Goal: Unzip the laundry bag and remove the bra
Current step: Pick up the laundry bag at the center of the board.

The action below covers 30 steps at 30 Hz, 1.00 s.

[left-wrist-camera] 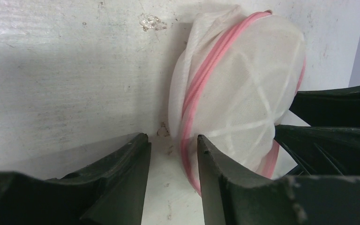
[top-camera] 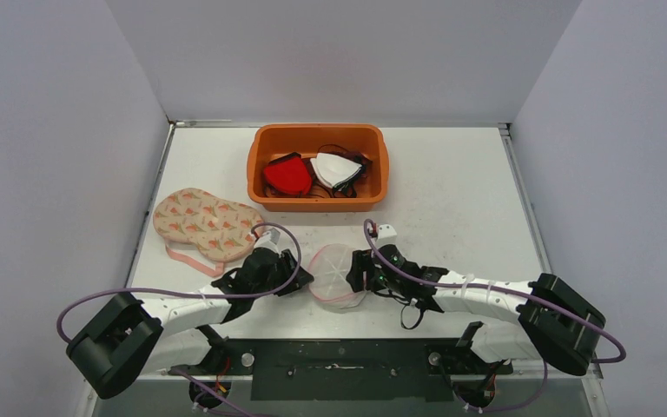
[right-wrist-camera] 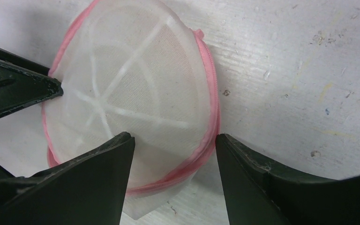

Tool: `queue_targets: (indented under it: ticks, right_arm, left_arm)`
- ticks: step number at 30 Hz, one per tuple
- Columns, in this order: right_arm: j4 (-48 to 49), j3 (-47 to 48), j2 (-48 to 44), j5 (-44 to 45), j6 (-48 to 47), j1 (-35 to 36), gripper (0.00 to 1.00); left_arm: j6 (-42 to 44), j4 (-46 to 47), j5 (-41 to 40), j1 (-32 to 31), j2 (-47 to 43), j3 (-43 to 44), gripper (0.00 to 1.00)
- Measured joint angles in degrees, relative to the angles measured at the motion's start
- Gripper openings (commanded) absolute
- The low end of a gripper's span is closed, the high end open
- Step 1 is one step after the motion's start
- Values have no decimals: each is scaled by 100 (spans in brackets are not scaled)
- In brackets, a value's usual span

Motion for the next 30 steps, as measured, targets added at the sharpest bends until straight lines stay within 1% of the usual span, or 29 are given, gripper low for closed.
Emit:
queue_targets:
  ticks: [7, 10, 14, 16, 18, 22, 26, 30]
  right_arm:
    - [68, -114, 90, 46, 17, 13, 65]
    - [20, -114, 13, 48, 15, 13, 68]
    - [-275, -103, -398, 46, -20, 9, 75]
    - [-448, -79, -682, 24, -55, -33, 79]
    - [-531, -48, -911, -57, -92, -170, 82]
    - [-422, -72, -1045, -616, -81, -719, 88]
    - [267, -507, -1036, -1482, 186, -1266, 89]
    - [852, -896, -839, -2035, 535, -1493, 89]
  left_arm:
    - [44, 354, 4, 0, 162, -105, 39]
    - [59, 280, 2, 0, 15, -131, 46]
    - [83, 7, -4, 0, -450, -133, 58]
    - [85, -144, -13, 0, -702, -133, 61]
    - [87, -337, -17, 0, -1003, -133, 62]
    - [85, -664, -39, 0, -1458, -131, 62]
    - [83, -855, -57, 0, -1786, -131, 62]
    - [83, -866, -57, 0, -1853, -129, 61]
